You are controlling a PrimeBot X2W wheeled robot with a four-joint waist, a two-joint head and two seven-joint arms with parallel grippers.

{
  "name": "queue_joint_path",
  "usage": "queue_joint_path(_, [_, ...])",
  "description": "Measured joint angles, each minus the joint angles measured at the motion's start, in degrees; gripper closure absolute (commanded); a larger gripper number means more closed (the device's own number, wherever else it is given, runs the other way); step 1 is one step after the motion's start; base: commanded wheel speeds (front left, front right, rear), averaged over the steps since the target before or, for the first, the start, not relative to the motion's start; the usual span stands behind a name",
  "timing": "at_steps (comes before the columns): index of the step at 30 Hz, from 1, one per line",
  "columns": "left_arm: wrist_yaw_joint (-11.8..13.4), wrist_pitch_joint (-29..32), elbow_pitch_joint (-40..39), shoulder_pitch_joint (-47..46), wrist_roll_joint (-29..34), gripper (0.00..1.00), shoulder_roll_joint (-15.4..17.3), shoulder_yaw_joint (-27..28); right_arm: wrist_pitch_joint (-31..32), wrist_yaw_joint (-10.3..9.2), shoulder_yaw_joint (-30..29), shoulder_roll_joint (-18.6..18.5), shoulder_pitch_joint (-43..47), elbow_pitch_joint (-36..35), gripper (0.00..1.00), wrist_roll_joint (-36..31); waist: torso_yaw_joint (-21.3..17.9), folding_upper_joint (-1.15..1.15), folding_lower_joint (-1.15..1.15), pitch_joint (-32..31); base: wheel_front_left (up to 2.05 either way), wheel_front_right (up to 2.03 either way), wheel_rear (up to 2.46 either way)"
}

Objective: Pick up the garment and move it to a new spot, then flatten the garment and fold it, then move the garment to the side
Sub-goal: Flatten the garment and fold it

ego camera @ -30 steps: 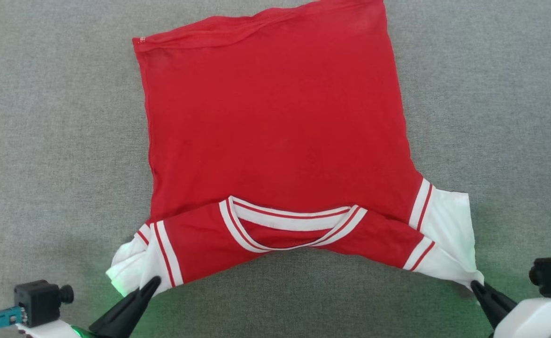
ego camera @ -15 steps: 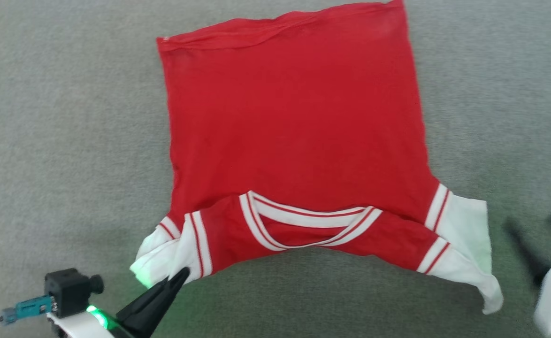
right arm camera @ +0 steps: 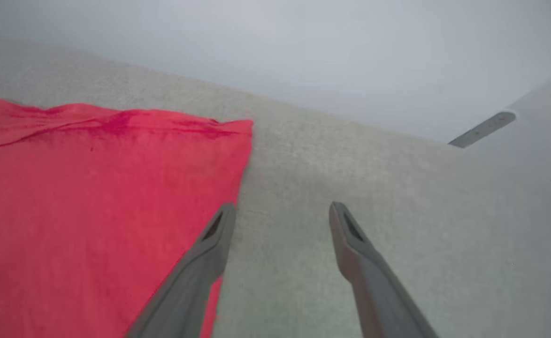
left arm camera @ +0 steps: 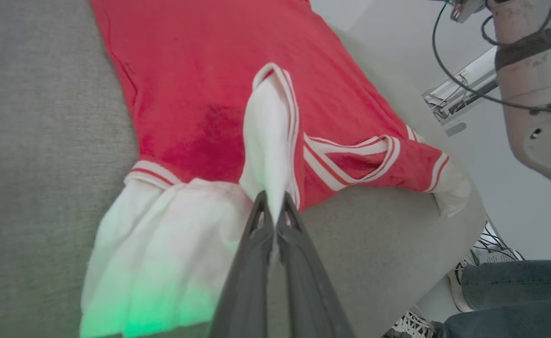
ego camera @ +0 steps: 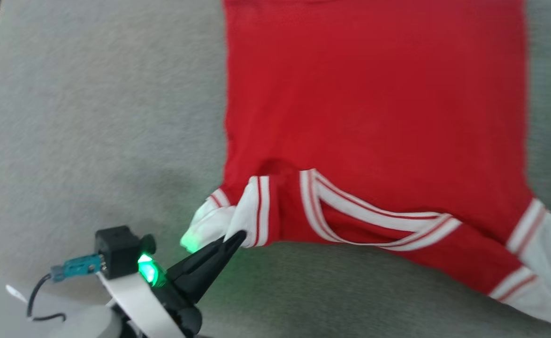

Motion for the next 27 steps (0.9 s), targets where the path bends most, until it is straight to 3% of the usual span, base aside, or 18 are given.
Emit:
queue_joint_path(8, [0.0,0.0,0.1,-4.9,-0.2,1.00,-2.1,-2.6,1.1,0.00,-3.0,1.7,-12.5,15.9,0.00,-9.7,4.9,0.00,0.00,5.3,0.00,0.00,0.00])
queue_joint_path(15, [0.0,0.0,0.0,-6.3,-0.3,1.00,-2.6,-2.8,3.8,-0.01,-4.2,4.0,-15.8,21.1,0.00,-12.6,6.7,0.00,0.00,8.0,0.00,0.00,0.00])
queue_joint_path(16, [0.0,0.0,0.0,-6.5,-0.3,1.00,-2.7,-2.8,3.9,-0.01,-4.3,4.1,-16.0,21.3,0.20,-12.8,6.7,0.00,0.00,8.1,0.00,0.00,0.00])
queue_joint_path(17, [0.0,0.0,0.0,-6.7,-0.3,1.00,-2.7,-2.9,4.1,-0.01,-4.2,4.2,-16.2,21.5,0.84,-12.8,6.7,0.00,0.00,8.2,0.00,0.00,0.00])
queue_joint_path(18, [0.0,0.0,0.0,-6.7,-0.3,1.00,-2.8,-3.0,4.1,-0.01,-4.2,4.4,-16.3,21.7,1.00,-12.9,6.6,0.00,0.00,8.1,0.00,0.00,0.00])
queue_joint_path(27, [0.0,0.0,1.6,-6.6,-0.3,1.00,-2.6,-1.0,1.5,0.01,-4.9,4.9,-15.7,22.0,1.00,-11.4,4.6,0.00,0.00,6.2,0.00,0.00,0.00])
